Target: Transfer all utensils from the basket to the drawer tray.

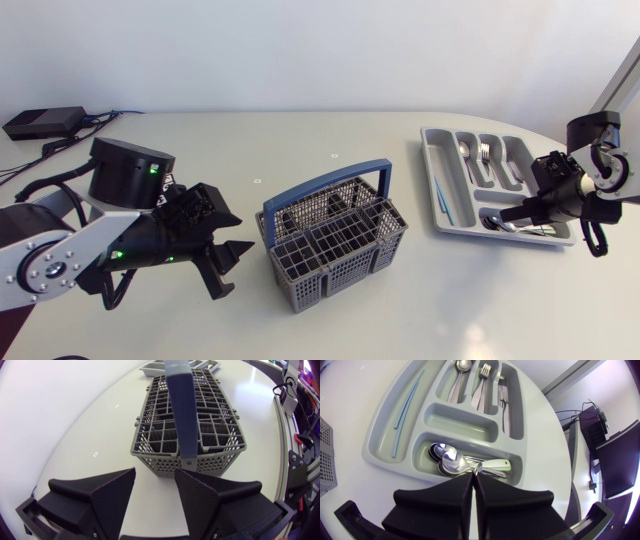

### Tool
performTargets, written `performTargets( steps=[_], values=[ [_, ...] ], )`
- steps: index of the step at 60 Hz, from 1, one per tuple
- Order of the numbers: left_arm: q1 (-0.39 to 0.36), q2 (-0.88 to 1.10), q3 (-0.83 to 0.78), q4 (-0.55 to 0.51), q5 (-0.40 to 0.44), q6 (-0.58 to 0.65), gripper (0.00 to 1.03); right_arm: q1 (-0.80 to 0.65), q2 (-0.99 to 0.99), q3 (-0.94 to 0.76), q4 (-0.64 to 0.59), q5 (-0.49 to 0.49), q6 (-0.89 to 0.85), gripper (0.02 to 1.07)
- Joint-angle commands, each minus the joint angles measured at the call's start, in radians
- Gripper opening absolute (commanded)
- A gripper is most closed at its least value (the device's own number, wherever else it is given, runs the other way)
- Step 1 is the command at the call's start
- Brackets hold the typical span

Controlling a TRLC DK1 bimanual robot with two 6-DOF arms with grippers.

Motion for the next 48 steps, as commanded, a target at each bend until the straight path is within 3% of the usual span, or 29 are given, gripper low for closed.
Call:
performTargets(
  steps=[1, 5, 9, 12, 14, 29, 40, 48],
  values=[
    [-0.001, -0.015, -0.025, -0.008, -0.004, -0.006, 0.57, 0.022, 0.056, 0.018, 0.013, 0.012, 0.03, 0.14],
    [-0.003, -0.015, -0.025, -0.009, -0.006, -0.006, 0.57, 0.038, 0.07, 0.02, 0.021, 0.014, 0.045, 0.4],
    [-0.003, -0.015, -0.026, -0.011, -0.007, -0.006, 0.57, 0.063, 0.076, 0.023, 0.021, 0.026, 0.05, 0.77],
    [-0.003, -0.015, -0.026, -0.011, -0.007, -0.006, 0.57, 0.083, 0.076, 0.026, 0.024, 0.046, 0.05, 0.92],
    [-0.003, -0.015, -0.026, -0.011, -0.007, -0.006, 0.57, 0.094, 0.073, 0.032, 0.022, 0.051, 0.05, 0.95],
    [-0.003, -0.015, -0.029, -0.008, -0.007, -0.006, 0.57, 0.104, -0.065, 0.055, 0.004, 0.041, 0.054, 0.98],
    [-0.003, -0.003, -0.026, -0.002, -0.004, -0.009, 0.57, 0.178, -0.223, -0.006, -0.027, -0.11, 0.057, 0.97],
    [-0.015, 0.011, -0.022, 0.0, -0.001, -0.018, 0.57, 0.276, -0.249, -0.046, -0.022, -0.187, 0.065, 0.78]
  ],
)
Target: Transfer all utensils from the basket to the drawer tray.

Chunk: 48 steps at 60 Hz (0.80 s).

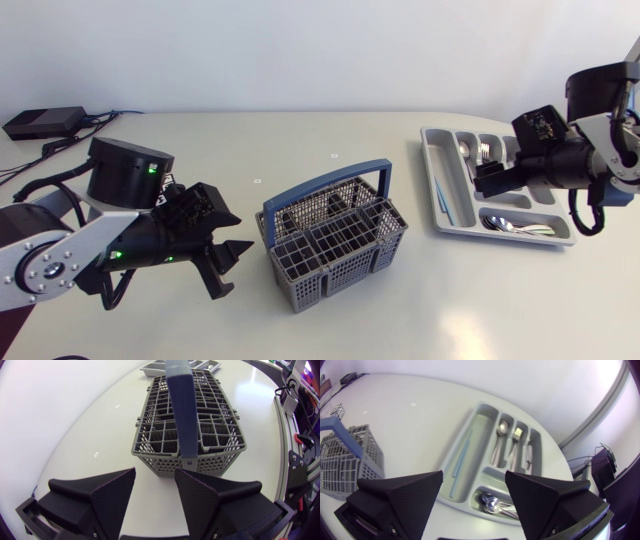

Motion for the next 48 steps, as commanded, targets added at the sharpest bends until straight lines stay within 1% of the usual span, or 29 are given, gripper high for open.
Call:
performTargets(
  steps=[1, 2, 6, 10, 16, 18, 19, 32, 41, 48],
  values=[
    [-0.016, 0.016, -0.023, 0.001, 0.002, -0.02, 0.57, 0.055, 0.003, -0.051, -0.015, -0.036, 0.033, 0.75],
    [-0.016, 0.016, -0.023, 0.001, 0.002, -0.02, 0.57, 0.063, 0.005, -0.054, -0.015, -0.045, 0.035, 0.72],
    [-0.016, 0.016, -0.029, -0.001, 0.005, -0.02, 0.57, 0.129, 0.019, -0.062, -0.011, -0.064, 0.046, 0.49],
    [-0.013, 0.016, -0.033, -0.005, 0.02, -0.022, 0.57, 0.172, 0.04, -0.065, 0.001, -0.064, 0.067, 0.3],
    [-0.016, 0.016, -0.037, -0.011, 0.028, -0.022, 0.57, 0.229, 0.077, -0.065, 0.009, -0.064, 0.083, 0.13],
    [-0.016, 0.016, -0.037, -0.013, 0.028, -0.022, 0.57, 0.247, 0.085, -0.063, 0.005, -0.074, 0.083, 0.09],
    [-0.016, 0.016, -0.037, -0.013, 0.029, -0.022, 0.57, 0.256, 0.085, -0.063, 0.001, -0.085, 0.083, 0.08],
    [-0.013, 0.018, -0.046, -0.013, 0.029, -0.019, 0.57, 0.328, -0.046, -0.085, -0.038, -0.217, 0.092, 0.07],
    [-0.013, 0.021, -0.052, -0.004, 0.029, -0.019, 0.57, 0.417, -0.026, -0.103, -0.037, -0.22, 0.112, 0.07],
    [-0.013, 0.021, -0.052, -0.004, 0.029, -0.019, 0.57, 0.447, 0.069, -0.089, -0.041, -0.197, 0.116, 0.08]
  ],
)
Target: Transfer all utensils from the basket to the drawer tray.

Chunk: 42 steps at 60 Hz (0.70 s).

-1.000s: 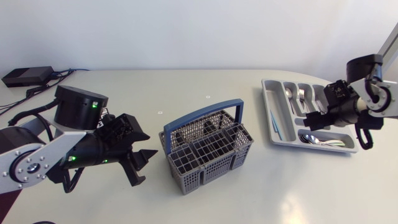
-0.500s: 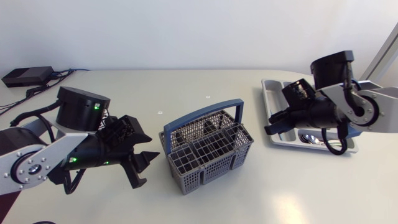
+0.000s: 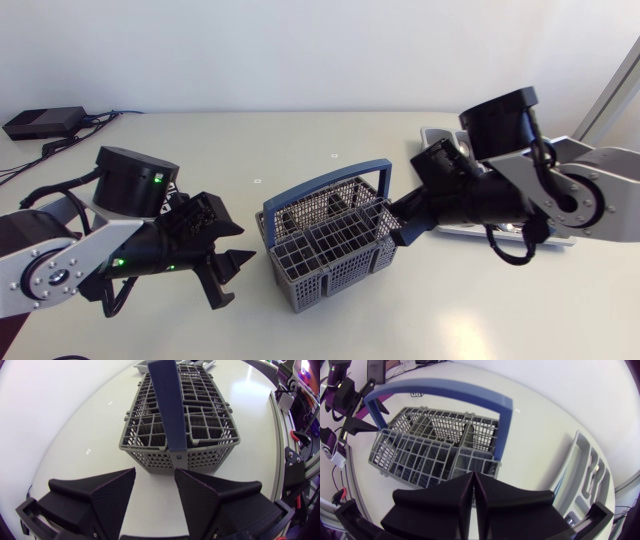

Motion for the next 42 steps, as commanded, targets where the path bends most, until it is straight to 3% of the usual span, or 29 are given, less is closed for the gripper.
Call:
performTargets(
  steps=[1, 24, 42],
  values=[
    [-0.004, 0.015, -0.029, 0.002, 0.006, -0.012, 0.57, 0.018, 0.085, -0.02, -0.017, 0.018, 0.028, 0.07],
    [-0.006, 0.064, -0.004, 0.026, 0.006, -0.009, 0.57, -0.052, -0.093, -0.013, -0.043, 0.012, 0.042, 0.07],
    [-0.02, 0.132, 0.042, 0.048, 0.006, -0.016, 0.57, -0.129, 0.068, -0.026, 0.039, 0.03, 0.023, 0.07]
  ],
)
